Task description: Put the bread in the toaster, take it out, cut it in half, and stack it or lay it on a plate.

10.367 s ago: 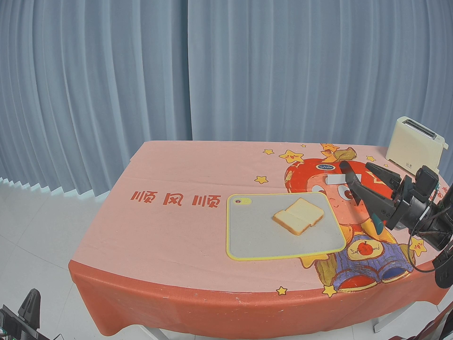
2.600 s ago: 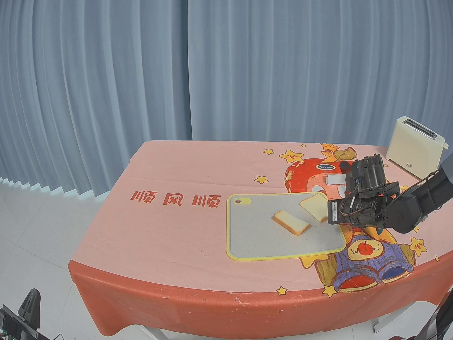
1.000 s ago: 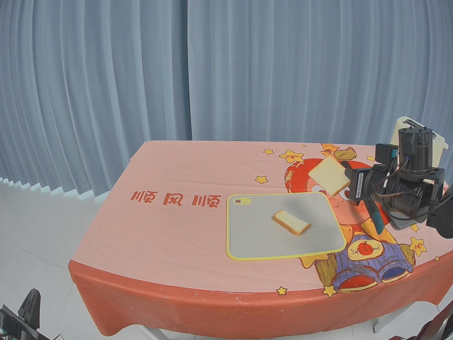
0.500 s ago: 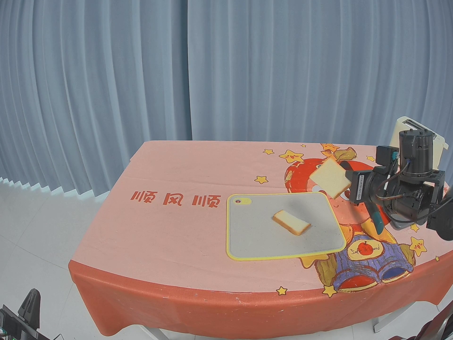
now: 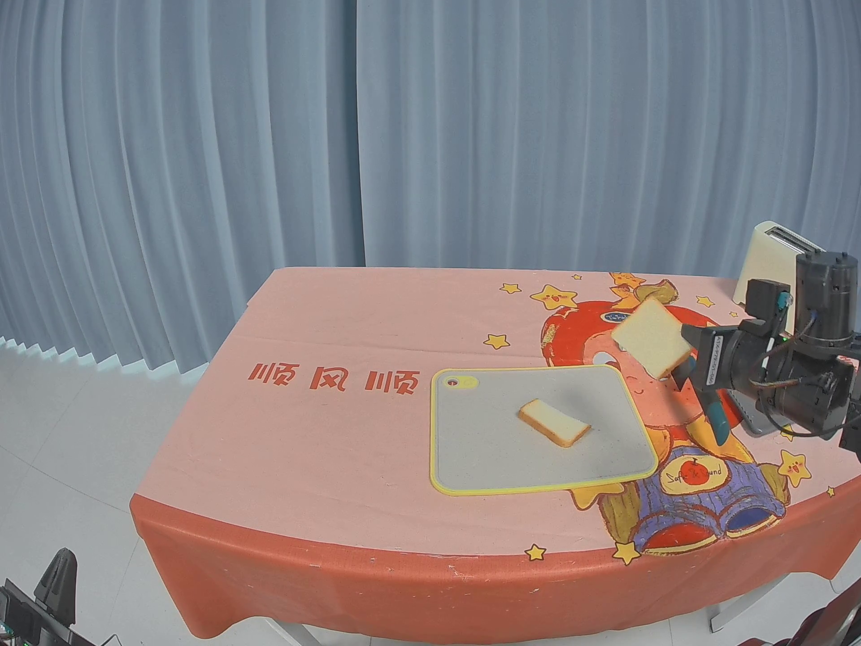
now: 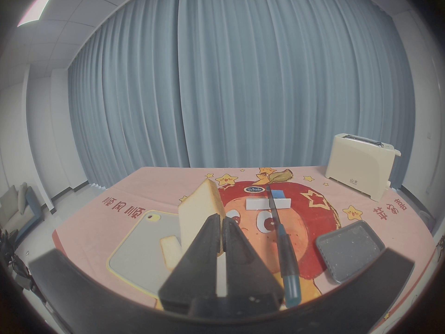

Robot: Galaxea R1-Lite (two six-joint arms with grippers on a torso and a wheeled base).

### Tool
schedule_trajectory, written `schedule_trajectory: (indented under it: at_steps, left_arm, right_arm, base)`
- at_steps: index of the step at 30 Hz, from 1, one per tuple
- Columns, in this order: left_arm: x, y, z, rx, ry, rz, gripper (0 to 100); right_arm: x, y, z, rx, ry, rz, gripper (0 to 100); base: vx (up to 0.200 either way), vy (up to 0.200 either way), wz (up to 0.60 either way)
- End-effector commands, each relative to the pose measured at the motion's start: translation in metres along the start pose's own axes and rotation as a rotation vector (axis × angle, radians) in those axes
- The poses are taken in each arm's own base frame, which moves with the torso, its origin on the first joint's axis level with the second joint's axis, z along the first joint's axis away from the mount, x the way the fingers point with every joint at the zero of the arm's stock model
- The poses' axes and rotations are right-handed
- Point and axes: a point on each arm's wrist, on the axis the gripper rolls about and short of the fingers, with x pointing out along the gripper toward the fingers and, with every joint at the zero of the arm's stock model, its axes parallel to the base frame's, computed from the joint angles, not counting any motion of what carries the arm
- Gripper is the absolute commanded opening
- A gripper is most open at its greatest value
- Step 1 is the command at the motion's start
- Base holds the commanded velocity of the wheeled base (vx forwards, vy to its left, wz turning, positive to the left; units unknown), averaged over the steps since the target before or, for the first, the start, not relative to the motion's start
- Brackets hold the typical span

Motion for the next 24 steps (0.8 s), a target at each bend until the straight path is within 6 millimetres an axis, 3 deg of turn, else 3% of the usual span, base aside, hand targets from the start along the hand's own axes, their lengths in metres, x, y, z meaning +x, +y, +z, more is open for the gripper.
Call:
schedule_trajectory:
  at_steps: [1, 17, 24]
  left_arm:
    - [0.0011, 0.0000, -0.0049, 0.000, 0.015, 0.000, 0]
    - [0.0011, 0.0001, -0.0049, 0.003, 0.015, 0.008, 0]
    - [0.0011, 0.0001, -0.0049, 0.003, 0.015, 0.006, 0]
  right_arm:
    - [-0.0226, -0.0085, -0.0104, 0.001, -0.008, -0.001, 0]
    - [-0.0240, -0.0135, -0.0184, -0.004, 0.019, -0.006, 0]
    - [-0.0248, -0.0101, -0.0190, -0.009, 0.019, 0.007, 0]
  base:
    - [0.000, 0.000, 0.00]
    - [0.000, 0.000, 0.00]
    - [0.000, -0.200, 0.00]
